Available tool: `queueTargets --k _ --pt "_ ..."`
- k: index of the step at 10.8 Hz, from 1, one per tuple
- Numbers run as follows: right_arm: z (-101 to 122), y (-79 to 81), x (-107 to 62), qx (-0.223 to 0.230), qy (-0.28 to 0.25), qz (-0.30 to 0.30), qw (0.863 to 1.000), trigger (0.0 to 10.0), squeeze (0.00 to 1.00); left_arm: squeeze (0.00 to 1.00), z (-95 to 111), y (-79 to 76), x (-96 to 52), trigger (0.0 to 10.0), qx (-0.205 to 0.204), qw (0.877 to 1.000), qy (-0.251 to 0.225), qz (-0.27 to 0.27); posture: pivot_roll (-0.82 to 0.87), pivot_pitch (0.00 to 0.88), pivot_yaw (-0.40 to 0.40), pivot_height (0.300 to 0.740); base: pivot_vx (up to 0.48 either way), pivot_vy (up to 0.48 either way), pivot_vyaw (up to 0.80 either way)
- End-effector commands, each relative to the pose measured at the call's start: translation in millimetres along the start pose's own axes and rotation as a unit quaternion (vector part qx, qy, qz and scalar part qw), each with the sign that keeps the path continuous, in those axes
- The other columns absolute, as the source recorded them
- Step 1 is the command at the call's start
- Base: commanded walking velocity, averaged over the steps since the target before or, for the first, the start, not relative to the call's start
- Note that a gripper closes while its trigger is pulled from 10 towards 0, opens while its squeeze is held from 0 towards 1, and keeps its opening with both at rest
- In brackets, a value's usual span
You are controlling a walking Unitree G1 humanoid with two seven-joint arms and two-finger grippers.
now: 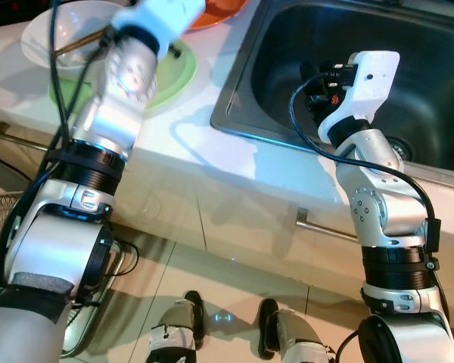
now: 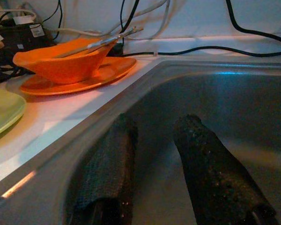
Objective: Kitchen organization
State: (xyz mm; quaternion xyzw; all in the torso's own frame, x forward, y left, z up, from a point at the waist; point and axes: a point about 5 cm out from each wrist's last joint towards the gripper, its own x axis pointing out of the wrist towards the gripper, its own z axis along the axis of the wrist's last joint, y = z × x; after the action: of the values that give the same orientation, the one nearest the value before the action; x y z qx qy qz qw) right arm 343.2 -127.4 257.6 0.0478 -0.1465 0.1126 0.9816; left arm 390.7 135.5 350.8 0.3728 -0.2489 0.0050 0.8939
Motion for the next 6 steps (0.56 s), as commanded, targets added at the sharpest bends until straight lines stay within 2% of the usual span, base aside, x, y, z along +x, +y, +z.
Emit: queueTargets --k 1,3,6 --pt "1 -3.9 -0.4 -0.001 -0.003 -0.005 1.0 10.0 0.0 0.0 11 8.2 -0.4 10.0 -0.025 1.0 -0.017 -0.002 0.09 0.255 -0.014 0.74 0.0 0.0 0.0" --pt "1 -3.3 0.8 0.001 -0.003 -0.003 1.0 10.0 0.0 0.0 22 23.9 1.3 10.0 -0.133 0.991 -0.019 -0.001 0.09 0.25 -0.016 0.74 0.0 0.0 0.0" --pt "0 -2.0 1.8 0.002 -0.004 0.0 1.0 10.0 0.0 0.0 42 40.3 0.7 10.0 -0.196 0.979 -0.056 -0.001 0.09 0.245 -0.018 0.74 0.0 0.0 0.0"
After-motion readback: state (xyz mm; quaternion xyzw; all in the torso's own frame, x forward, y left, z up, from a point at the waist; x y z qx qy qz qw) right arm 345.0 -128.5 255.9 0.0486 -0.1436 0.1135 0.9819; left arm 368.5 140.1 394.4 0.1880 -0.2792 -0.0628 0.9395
